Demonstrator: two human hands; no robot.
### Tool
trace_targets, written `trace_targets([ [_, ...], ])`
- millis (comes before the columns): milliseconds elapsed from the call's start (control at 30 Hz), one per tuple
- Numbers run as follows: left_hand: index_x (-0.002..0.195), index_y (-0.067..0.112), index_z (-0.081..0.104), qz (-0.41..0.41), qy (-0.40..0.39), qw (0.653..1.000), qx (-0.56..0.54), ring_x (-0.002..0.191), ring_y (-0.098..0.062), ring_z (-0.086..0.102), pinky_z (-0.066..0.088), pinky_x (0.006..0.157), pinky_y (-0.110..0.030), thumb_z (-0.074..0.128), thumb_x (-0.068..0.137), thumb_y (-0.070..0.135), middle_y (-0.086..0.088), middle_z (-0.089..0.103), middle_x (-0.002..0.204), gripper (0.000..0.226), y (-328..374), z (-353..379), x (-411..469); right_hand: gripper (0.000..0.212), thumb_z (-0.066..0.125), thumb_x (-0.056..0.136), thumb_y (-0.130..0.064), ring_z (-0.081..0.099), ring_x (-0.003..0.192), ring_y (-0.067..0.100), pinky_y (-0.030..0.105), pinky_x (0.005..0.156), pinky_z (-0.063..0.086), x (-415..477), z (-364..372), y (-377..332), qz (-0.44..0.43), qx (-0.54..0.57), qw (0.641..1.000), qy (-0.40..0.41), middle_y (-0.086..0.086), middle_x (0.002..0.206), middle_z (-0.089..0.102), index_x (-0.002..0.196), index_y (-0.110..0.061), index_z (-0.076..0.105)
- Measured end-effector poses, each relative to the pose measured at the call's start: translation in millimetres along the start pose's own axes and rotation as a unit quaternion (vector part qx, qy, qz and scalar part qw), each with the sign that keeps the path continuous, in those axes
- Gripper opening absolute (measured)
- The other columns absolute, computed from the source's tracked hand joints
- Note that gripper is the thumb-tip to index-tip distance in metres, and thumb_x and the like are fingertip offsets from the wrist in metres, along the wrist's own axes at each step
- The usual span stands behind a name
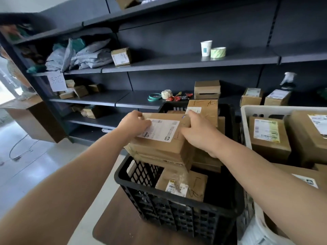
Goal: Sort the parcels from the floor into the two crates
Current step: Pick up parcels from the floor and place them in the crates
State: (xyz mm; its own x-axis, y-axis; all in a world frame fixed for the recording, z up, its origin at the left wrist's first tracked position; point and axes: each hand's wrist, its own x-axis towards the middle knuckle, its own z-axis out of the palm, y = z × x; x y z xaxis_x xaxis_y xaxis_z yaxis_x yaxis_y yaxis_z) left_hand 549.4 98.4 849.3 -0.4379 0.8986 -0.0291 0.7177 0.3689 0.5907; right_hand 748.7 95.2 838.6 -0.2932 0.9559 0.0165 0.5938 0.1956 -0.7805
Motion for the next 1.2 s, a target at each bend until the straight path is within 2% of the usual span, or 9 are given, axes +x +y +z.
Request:
trace_targets([
  [267,0.145,0.027,0.045,0.083,-0.046,0.995,-0.012,0.106,-0.022,0.052,0.046,0.089,-0.033,0.055,0.095,0.036,-0.004,0.051,0.139,0.052,30.3,1.8,51.6,0.044,0.058,0.091,-0.016,0.040,0.130,0.029,0.048,0.104,0.045,14.5,2.5,-1.2,0.043,0.026,0.991,0.123,0.005,0.138,0.041,0.133,-0.022,0.045],
  [333,0.147,0.033,0.041,0.122,-0.057,0.991,0.027,0.120,-0.027,0.050,0.043,0.102,-0.043,0.053,0.094,0.038,-0.004,0.048,0.144,0.054,39.6,1.3,69.6,0.040,0.060,0.090,-0.016,0.040,0.128,0.027,0.044,0.105,0.044,15.6,7.3,0.8,0.053,0.036,0.989,0.132,0.005,0.134,0.039,0.126,-0.025,0.046],
  [500,0.155,0.041,0.016,0.232,-0.047,0.952,0.193,0.153,-0.027,0.003,-0.004,0.114,-0.070,0.044,0.099,0.047,0.005,0.007,0.167,0.062,54.2,18.6,111.4,0.066,0.061,0.091,-0.014,0.041,0.114,0.012,0.021,0.092,0.036,19.7,34.7,-1.2,0.089,0.032,0.989,0.111,-0.002,0.141,0.023,0.148,-0.025,0.028],
  [600,0.158,0.032,0.004,0.154,-0.021,0.974,0.162,0.152,-0.035,-0.011,0.002,0.118,-0.066,0.052,0.091,0.061,-0.005,-0.013,0.166,0.086,40.5,47.2,120.3,0.065,0.059,0.091,-0.015,0.045,0.117,0.016,0.026,0.096,0.043,26.7,57.7,-5.2,0.109,-0.004,0.989,0.103,0.000,0.143,0.025,0.148,-0.025,0.029],
  [700,0.158,0.024,0.005,0.094,-0.031,0.995,0.030,0.149,-0.046,0.003,0.019,0.118,-0.061,0.060,0.087,0.058,-0.014,-0.010,0.165,0.096,29.5,62.3,121.1,0.065,0.058,0.091,-0.022,0.029,0.130,0.024,0.034,0.107,0.037,35.6,72.5,-3.5,0.138,-0.082,0.979,0.127,0.004,0.144,0.027,0.149,-0.024,0.026],
  [800,0.155,0.022,0.007,0.150,-0.069,0.981,-0.101,0.142,-0.040,0.030,0.038,0.111,-0.053,0.075,0.077,0.054,-0.011,0.001,0.161,0.108,23.2,68.6,116.3,0.075,0.061,0.090,-0.029,0.025,0.133,0.027,0.040,0.112,0.032,44.4,79.9,3.3,0.161,-0.112,0.966,0.172,0.006,0.146,0.024,0.152,-0.026,0.019],
  [933,0.156,0.024,0.010,0.237,-0.162,0.956,-0.064,0.147,-0.031,0.020,0.028,0.119,-0.048,0.084,0.060,0.060,-0.003,-0.008,0.162,0.126,15.4,67.7,114.2,0.069,0.062,0.093,-0.033,0.036,0.135,0.025,0.035,0.109,0.034,60.2,85.8,10.0,0.152,-0.033,0.968,0.198,0.005,0.149,0.025,0.150,-0.022,0.025],
  [1100,0.143,0.019,0.044,0.306,-0.012,0.952,-0.025,0.144,-0.025,0.027,0.035,0.113,-0.041,0.073,0.084,0.042,-0.005,0.026,0.158,0.070,3.3,60.0,101.2,0.052,0.058,0.094,-0.018,0.049,0.125,0.018,0.024,0.094,0.039,59.9,76.6,24.0,0.133,0.009,0.960,0.248,0.001,0.142,0.042,0.142,-0.024,0.041],
  [1200,0.112,0.020,0.065,0.428,0.057,0.898,-0.087,0.104,-0.013,0.058,0.052,0.086,-0.031,0.064,0.092,0.025,0.007,0.062,0.112,0.020,-2.8,53.3,66.5,0.032,0.055,0.094,-0.016,0.058,0.111,0.014,0.024,0.084,0.045,45.3,64.0,41.5,0.155,-0.033,0.956,0.246,-0.005,0.124,0.058,0.125,-0.027,0.055],
])
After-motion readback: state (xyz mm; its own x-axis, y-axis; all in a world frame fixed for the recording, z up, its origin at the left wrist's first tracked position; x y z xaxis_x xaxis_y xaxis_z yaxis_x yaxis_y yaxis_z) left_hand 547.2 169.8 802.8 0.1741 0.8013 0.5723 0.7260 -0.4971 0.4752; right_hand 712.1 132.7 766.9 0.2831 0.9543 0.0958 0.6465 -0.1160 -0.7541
